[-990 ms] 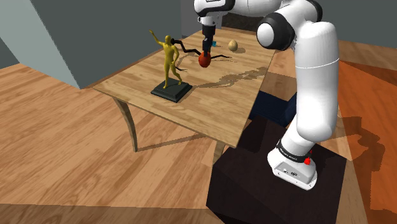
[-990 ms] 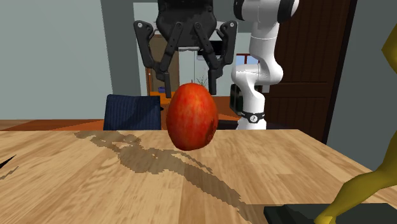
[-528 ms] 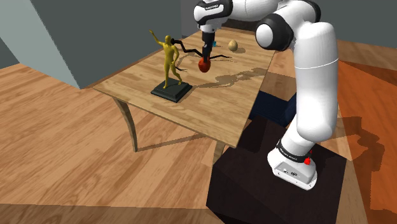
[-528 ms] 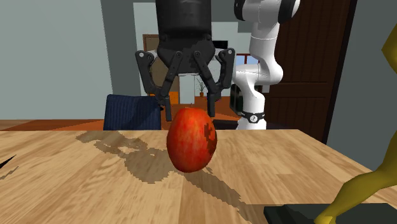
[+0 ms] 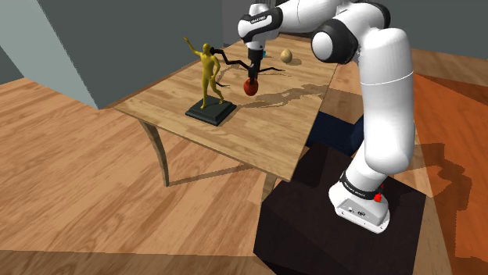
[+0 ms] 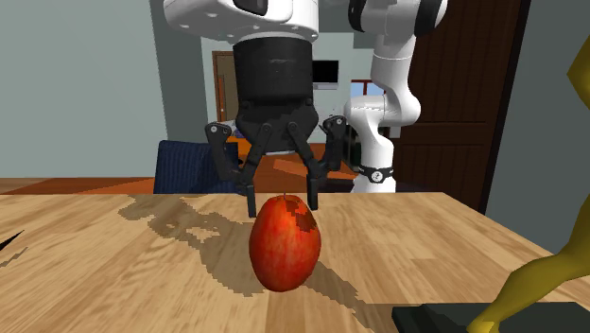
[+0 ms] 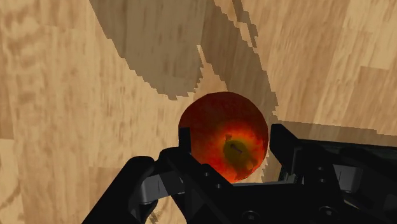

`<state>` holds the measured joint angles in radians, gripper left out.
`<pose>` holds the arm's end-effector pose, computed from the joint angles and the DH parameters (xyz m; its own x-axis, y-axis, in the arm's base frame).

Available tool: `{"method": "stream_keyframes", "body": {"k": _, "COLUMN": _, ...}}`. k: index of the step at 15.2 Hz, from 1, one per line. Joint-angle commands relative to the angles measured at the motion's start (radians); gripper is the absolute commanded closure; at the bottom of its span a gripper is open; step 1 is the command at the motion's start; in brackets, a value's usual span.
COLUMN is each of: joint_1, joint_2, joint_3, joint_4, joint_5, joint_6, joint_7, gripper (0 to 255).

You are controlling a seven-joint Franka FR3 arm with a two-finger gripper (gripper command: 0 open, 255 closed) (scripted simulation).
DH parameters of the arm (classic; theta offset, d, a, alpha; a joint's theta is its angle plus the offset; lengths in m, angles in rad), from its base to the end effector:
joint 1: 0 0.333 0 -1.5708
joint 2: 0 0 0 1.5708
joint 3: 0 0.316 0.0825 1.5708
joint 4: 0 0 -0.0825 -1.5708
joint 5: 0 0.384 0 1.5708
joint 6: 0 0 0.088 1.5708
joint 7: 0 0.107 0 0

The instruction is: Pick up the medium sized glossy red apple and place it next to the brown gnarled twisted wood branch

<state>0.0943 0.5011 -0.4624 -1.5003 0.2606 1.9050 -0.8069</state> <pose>0.6595 -0.1819 0.3978 0.9238 0.3828 -0.0100 0.3819 -0.9229 -0.0483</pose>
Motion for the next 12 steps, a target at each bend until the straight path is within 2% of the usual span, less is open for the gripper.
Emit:
{"method": "stream_keyframes", "body": {"k": 1, "joint_1": 0.002, "joint_2": 0.007, "joint_3": 0.003, "joint_4": -0.018, "joint_5": 0.004, "joint_6": 0.025, "joint_7": -0.002, "gripper": 255}}
{"method": "stream_keyframes", "body": {"k": 3, "joint_1": 0.001, "joint_2": 0.017, "joint_3": 0.006, "joint_4": -0.035, "joint_5": 0.01, "joint_6": 0.051, "joint_7": -0.006, "gripper": 255}}
{"method": "stream_keyframes", "body": {"k": 11, "joint_1": 0.001, "joint_2": 0.017, "joint_3": 0.006, "joint_4": -0.035, "joint_5": 0.01, "joint_6": 0.051, "joint_7": -0.006, "gripper": 255}}
{"method": "stream_keyframes", "body": {"k": 12, "joint_1": 0.001, "joint_2": 0.017, "joint_3": 0.006, "joint_4": -0.035, "joint_5": 0.01, "joint_6": 0.051, "joint_7": -0.006, "gripper": 0}}
